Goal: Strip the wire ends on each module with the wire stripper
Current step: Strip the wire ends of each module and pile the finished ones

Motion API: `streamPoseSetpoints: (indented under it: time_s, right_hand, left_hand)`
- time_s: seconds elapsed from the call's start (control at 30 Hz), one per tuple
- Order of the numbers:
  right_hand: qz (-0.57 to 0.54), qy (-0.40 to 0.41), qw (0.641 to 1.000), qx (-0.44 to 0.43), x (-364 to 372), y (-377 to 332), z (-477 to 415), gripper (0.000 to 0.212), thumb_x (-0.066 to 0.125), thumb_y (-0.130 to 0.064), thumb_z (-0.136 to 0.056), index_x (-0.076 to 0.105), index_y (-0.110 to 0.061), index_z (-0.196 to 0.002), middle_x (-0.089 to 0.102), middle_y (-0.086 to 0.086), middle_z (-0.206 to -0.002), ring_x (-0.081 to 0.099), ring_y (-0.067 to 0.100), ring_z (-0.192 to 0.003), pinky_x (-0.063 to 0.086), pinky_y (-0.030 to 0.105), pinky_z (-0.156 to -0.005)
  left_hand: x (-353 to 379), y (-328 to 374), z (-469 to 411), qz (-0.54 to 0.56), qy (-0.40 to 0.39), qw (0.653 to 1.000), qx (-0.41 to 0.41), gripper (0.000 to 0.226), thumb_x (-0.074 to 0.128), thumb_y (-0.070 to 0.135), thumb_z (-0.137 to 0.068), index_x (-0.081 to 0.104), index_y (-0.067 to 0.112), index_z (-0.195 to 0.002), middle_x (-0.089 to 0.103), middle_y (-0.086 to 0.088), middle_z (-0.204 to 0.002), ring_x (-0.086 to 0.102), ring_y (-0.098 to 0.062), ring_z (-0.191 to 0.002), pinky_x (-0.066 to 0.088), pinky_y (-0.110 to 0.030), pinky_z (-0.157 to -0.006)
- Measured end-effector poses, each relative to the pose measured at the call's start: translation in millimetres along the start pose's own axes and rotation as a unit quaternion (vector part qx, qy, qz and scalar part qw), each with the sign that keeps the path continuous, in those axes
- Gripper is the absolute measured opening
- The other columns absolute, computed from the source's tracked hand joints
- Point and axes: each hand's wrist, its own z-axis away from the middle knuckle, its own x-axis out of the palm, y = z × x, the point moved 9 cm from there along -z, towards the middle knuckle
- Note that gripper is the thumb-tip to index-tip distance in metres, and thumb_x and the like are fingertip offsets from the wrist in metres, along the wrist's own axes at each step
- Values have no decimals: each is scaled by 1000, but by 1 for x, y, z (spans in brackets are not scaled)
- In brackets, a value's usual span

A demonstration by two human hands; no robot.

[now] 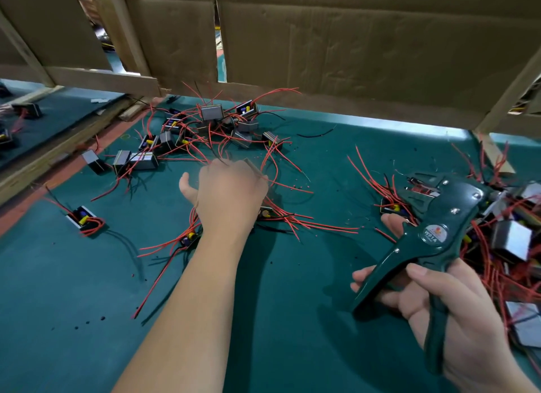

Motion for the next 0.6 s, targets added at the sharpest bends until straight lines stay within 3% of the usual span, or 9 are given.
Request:
streamPoseSetpoints:
  time_s: [0.1,0.2,0.27,0.33,0.4,0.5,0.53,0.6]
  right_hand:
    - [-6,4,1000,9,1,0,1,48,58,-17,-67,67,-17,-114,65,9,-120,66,47,-75,52,67,-69]
    - [-13,11,1000,14,-1,-2,0,53,61,-19,-63,65,-14,-115,64,10,-123,65,48,-75,52,67,-69]
    - [-14,13,1000,16,0,-4,-1,51,61,-21,-63,67,-17,-113,63,9,-125,65,49,-75,51,68,-68]
    - [-17,19,1000,18,1,-5,-1,47,61,-21,-62,69,-19,-109,62,9,-126,65,49,-75,51,67,-67]
    - [-25,24,999,27,1,-5,-2,46,61,-20,-62,69,-16,-107,64,9,-124,65,49,-73,52,66,-67]
    - [-47,18,997,50,2,-7,-3,62,74,-18,-58,60,-5,-117,63,14,-125,64,48,-71,51,66,-67]
    - [-55,14,997,59,3,-8,-4,77,83,-22,-53,56,-1,-121,61,16,-127,64,48,-71,51,67,-67]
    - [-71,1,994,78,7,-9,-4,97,90,-32,-43,52,2,-125,57,18,-132,63,49,-72,50,69,-69]
  left_hand:
    - [-17,15,0,124,52,988,71,16,61,43,-74,64,28,-80,52,14,-97,46,-6,-111,15,-42,-107]
    - [-29,31,6,351,49,925,138,34,44,30,-85,60,2,-73,59,-2,-82,52,-17,-100,39,-35,-89]
    - [-18,33,9,494,-10,867,68,45,39,27,-92,51,-10,-71,56,-30,-76,62,-29,-85,47,-36,-76]
    - [-3,42,15,580,-89,810,-2,37,45,21,-93,42,-6,-68,49,-38,-74,67,-35,-76,52,-31,-63]
    - [6,54,24,611,-158,775,-16,31,51,9,-94,30,10,-72,48,-34,-74,69,-36,-83,56,-30,-62]
    - [10,72,40,616,-244,749,10,33,53,6,-94,23,18,-86,71,-10,-103,64,-46,-83,54,-52,-76]
    - [10,78,47,602,-264,753,26,34,55,9,-91,22,19,-88,71,-4,-110,55,-46,-75,48,-53,-76]
    - [13,89,59,572,-315,755,61,34,54,15,-86,21,20,-90,70,2,-113,43,-29,-72,41,-40,-76]
